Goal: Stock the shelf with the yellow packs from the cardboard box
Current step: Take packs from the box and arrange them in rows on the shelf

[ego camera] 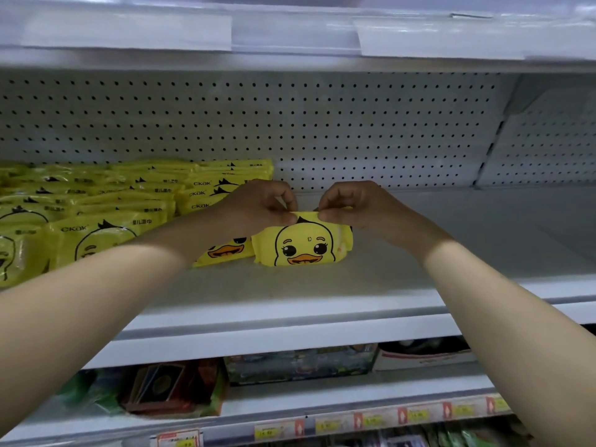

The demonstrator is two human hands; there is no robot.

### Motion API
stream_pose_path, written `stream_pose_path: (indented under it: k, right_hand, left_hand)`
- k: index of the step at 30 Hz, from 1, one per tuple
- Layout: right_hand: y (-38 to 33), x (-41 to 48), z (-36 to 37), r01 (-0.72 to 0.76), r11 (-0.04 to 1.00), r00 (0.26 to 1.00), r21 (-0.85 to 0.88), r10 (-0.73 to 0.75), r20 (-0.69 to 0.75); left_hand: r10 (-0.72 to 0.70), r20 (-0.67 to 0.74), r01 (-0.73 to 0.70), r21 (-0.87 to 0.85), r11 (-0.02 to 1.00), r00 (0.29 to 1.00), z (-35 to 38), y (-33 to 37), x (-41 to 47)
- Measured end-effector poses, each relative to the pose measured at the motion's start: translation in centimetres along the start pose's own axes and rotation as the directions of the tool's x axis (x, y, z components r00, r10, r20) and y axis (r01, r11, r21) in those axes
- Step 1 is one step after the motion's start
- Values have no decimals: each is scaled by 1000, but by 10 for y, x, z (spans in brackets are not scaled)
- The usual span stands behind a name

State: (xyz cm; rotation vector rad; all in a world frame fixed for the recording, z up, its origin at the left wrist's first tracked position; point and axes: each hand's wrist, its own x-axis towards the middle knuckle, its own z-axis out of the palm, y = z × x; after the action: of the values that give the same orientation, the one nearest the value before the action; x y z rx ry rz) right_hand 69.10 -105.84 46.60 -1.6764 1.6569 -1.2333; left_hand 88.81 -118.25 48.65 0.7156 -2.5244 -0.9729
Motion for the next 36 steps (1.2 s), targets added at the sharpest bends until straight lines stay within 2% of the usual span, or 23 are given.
stream_pose_path:
  k: [8,14,16,20,23,26,28,32,36]
  right_hand:
    - [-1,4,-1,-83,992,996,-92,79,-47]
    - [-2,-1,-1,-88,996,996,-1,88,-14]
    - [-3,-3,0,-84,996,996,9,84,-22]
    - [-7,-2,3,-82,994,990,-77,73,-116]
    - [-4,4,10,-61,986,971,-155,22,-239]
    - [-3,7,16,-66,988,940,-140,15,-340]
    - [-3,7,14,-71,988,927,-137,15,-374]
    - [-5,5,6,-41,995,922,-94,2,-388]
    - [2,0,-1,-21,997,910,-76,-13,-414]
  left_hand:
    - [2,-10,-3,-41,999,1000,4,-7,-5]
    - [20,-2,-20,-111,994,1000,2,-5,-6]
    - [38,-14,-39,-76,996,999,2,-4,-6]
    - [80,-64,-74,87,993,995,3,-2,-3]
    - [98,-93,-87,116,989,991,2,-2,3]
    - [108,-102,-95,124,988,989,-1,2,11]
    - [110,-44,-101,178,979,993,-6,7,18]
    - [60,185,-124,360,925,981,-12,20,33]
    - [144,209,-228,464,856,967,-2,27,49]
